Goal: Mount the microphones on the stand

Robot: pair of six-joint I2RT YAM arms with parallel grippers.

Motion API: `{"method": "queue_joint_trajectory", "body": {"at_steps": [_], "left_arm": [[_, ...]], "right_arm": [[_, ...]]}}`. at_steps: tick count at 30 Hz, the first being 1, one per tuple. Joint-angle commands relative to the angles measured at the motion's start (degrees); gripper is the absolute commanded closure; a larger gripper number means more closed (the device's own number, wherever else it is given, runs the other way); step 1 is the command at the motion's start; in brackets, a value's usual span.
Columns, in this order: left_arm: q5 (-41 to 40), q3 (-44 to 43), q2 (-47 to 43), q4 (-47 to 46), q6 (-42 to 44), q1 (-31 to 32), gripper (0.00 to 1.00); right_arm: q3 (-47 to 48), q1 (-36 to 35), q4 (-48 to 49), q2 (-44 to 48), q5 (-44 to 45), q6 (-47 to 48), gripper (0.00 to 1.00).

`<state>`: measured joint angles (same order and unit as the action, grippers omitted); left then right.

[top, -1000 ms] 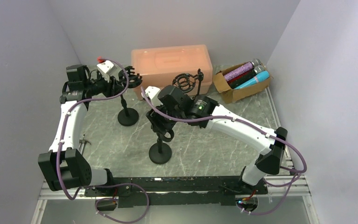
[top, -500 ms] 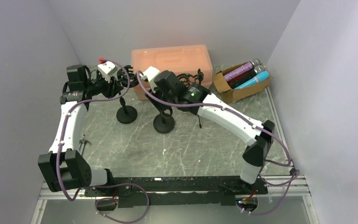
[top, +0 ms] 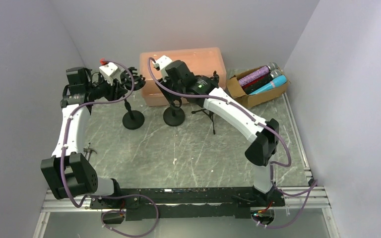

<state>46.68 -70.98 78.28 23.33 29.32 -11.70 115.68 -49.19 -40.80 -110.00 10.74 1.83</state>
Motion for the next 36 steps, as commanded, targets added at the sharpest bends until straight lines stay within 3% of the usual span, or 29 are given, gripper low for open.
{"method": "queue_joint_trajectory", "body": {"at_steps": [1, 4, 8, 11, 13, 19, 25, 27, 32, 36], "left_arm": [[0.09, -3.25, 1.17, -1.32, 2.64, -0.94, 0.64], [0.59, -2.96, 0.64, -2.07, 1.68, -0.81, 0.4], [1.35, -3.26, 0.03, -2.79, 0.17, -0.55, 0.17], [1.04, -3.76, -0.33, -2.65, -0.66, -0.44, 0.04], [0.84, -3.84, -0.93, -2.9, -1.39, -0.41, 0.01], [0.76, -6.47, -2.87, -0.75, -3.84, -0.42, 0.01], [0.42, -12.66, -3.07, 4.96, -6.91, -0.42, 0.01], [0.96, -16.38, -2.76, 8.17, -6.96, -0.42, 0.01], [2.45, -22.69, -1.98, 13.11, -9.43, -0.38, 0.01], [2.68, -23.07, -2.08, 12.72, -11.38, -0.42, 0.01]], "right_arm": [[6.56, 0.15, 3.74, -1.56, -0.48, 0.26, 0.76], [7.28, 0.23, 3.4, -1.97, -0.44, -0.38, 0.49], [8.16, 0.28, 3.58, -2.01, -0.38, -1.14, 0.3], [10.1, 0.25, 3.0, -2.56, 0.45, -1.34, 0.16], [11.97, 0.31, 2.38, -3.04, 1.39, -1.22, 0.1], [20.15, 0.4, 0.12, -2.13, 3.52, -0.35, 0.07], [15.93, 3.55, -0.02, 6.75, 8.07, -2.59, 0.06], [11.61, 7.69, -0.75, 10.32, 9.38, -5.8, 0.09], [-7.67, 26.32, 3.41, 20.33, 7.71, -13.05, 0.2], [-15.5, 34.89, 6.32, 18.96, 6.75, -13.42, 0.28]]}}
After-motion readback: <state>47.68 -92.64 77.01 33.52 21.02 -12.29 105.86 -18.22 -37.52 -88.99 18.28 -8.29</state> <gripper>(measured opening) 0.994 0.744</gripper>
